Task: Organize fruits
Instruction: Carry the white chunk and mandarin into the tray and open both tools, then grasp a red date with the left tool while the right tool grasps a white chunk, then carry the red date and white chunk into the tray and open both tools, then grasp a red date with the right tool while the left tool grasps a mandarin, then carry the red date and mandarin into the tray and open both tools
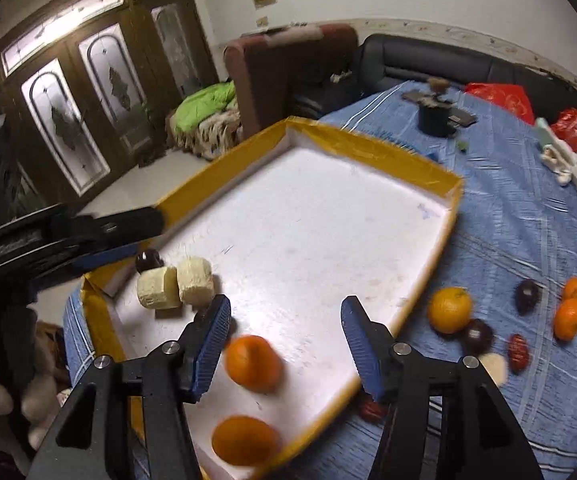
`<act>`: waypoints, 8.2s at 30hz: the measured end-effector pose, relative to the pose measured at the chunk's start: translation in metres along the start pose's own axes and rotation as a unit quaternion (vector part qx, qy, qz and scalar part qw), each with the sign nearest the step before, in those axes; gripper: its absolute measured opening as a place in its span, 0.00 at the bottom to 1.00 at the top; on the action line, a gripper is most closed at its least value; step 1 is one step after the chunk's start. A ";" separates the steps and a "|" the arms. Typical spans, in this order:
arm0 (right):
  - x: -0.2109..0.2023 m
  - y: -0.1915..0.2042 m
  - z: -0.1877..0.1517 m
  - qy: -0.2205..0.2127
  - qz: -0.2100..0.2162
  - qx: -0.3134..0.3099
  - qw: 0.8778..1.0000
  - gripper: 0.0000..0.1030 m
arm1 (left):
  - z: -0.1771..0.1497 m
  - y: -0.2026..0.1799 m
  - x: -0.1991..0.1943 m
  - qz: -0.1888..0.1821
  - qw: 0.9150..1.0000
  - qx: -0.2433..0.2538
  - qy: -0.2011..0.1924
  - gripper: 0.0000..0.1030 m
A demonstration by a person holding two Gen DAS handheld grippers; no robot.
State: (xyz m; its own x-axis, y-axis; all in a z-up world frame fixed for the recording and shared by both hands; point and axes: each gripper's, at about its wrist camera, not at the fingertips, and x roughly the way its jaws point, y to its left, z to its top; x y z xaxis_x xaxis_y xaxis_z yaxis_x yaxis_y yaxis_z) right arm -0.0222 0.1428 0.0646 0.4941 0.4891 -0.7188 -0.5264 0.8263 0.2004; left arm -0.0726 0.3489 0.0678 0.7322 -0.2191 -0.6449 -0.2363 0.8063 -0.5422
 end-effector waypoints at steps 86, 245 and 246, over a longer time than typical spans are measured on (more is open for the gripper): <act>-0.084 -0.214 -0.076 -0.057 -0.074 0.201 0.975 0.32 | -0.100 -0.197 0.086 0.004 0.953 0.299 0.044 0.27; -0.063 -0.217 -0.084 0.002 -0.029 0.175 0.984 0.23 | -0.107 -0.215 0.157 0.020 0.912 0.390 0.127 0.28; -0.062 -0.217 -0.084 0.004 -0.029 0.175 0.984 0.23 | -0.109 -0.216 0.156 0.023 0.909 0.399 0.120 0.28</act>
State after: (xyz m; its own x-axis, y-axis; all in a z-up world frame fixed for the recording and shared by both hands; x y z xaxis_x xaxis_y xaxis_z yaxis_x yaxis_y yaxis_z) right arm 0.0035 -0.0906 0.0103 0.5107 0.4365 -0.7407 -0.2264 0.8994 0.3739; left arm 0.0233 0.0804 0.0256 0.5494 -0.2123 -0.8081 0.3455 0.9384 -0.0117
